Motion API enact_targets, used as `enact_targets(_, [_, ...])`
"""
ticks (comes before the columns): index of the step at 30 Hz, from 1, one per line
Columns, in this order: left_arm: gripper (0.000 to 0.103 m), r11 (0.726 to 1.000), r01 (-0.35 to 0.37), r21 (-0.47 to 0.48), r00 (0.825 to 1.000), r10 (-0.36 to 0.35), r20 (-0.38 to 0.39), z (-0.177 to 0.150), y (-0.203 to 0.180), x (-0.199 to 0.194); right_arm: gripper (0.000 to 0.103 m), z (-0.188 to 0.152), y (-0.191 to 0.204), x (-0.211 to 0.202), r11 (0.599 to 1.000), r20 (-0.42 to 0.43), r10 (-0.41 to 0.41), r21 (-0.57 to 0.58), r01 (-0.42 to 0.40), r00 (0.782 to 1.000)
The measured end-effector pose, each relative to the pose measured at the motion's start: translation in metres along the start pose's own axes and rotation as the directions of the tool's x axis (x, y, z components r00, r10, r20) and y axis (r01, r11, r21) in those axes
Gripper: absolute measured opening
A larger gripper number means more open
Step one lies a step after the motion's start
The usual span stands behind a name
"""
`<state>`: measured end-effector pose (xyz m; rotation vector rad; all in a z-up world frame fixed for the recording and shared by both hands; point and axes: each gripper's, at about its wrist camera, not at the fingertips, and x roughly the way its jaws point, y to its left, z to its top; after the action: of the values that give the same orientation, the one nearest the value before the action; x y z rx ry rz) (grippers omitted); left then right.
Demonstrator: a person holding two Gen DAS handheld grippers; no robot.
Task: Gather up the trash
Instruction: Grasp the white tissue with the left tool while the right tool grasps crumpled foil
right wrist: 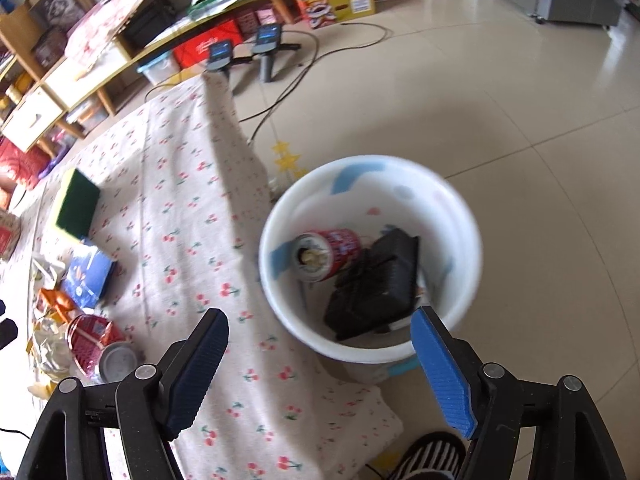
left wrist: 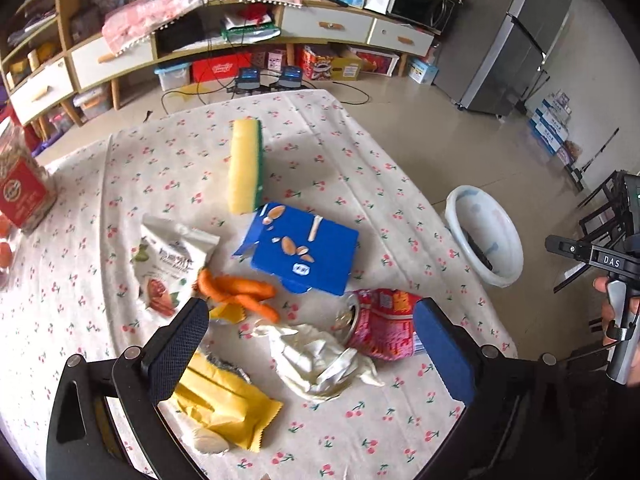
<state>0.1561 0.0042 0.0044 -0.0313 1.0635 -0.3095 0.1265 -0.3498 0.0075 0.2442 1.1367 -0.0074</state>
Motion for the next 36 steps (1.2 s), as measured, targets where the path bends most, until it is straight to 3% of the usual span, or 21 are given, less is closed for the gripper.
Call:
enact_targets(4, [0.103,0.998,-0.031,-0.058,0.999,0.029,-0.022,-0.022,0.032,0.002,0.081,-0.003,0.029,0.017,0.999,-0.049,0.035,-0.038,-0.037,0.998])
enact_targets(8, [0.103,0.992,-0.073,-0.100,0.994,0.063,-0.091,-0.041,0.053,0.006,0.081,-0.008,0.057,0.031,0.995,-0.095,0.050,-0.078,-0.058,0.994])
enact_targets(18, [0.101,0.961,-0.078,-0.264,0.973,0.015,-0.232,-0.078,0.094,0.016,0.081,-0.019,0.101,0.056,0.987,-0.139,0.009,-0.159,-0.031,0.990])
enact_targets(20, [0.090,0.954,-0.051,-0.295,0.973,-0.020,-0.231,-0.083,0.098,0.015,0.081,-0.020,0.107,0.059,0.985,-0.145,0.007,-0.168,-0.032,0.989])
enact_targets(21, [0.079,0.951,-0.042,-0.306,0.971,-0.032,-0.235,-0.085,0.099,0.016,0.081,-0.020,0.109,0.060,0.985,-0.149,0.010,-0.171,-0.035,0.989])
enact_targets(23, [0.071,0.948,-0.033,-0.315,0.968,-0.048,-0.245,-0.089,0.101,0.021,0.081,-0.021,0.114,0.061,0.984,-0.156,0.020,-0.174,-0.048,0.988])
enact_targets(26, [0.046,0.949,0.003,-0.315,0.964,-0.086,-0.250,-0.094,0.100,0.029,0.081,-0.023,0.124,0.062,0.981,-0.172,0.052,-0.174,-0.082,0.984])
enact_targets(28, [0.037,0.952,-0.005,-0.306,0.969,-0.072,-0.238,-0.094,0.099,0.030,0.081,-0.025,0.134,0.061,0.977,-0.182,0.080,-0.181,-0.113,0.980])
enact_targets(29, [0.027,0.955,-0.004,-0.297,0.970,-0.068,-0.234,-0.094,0.098,0.030,0.081,-0.026,0.140,0.060,0.974,-0.183,0.089,-0.189,-0.124,0.979])
enact_targets(36, [0.022,0.958,0.002,-0.285,0.985,-0.052,-0.167,-0.093,0.103,0.007,0.081,-0.045,0.194,0.053,0.933,-0.210,0.174,-0.277,-0.230,0.962])
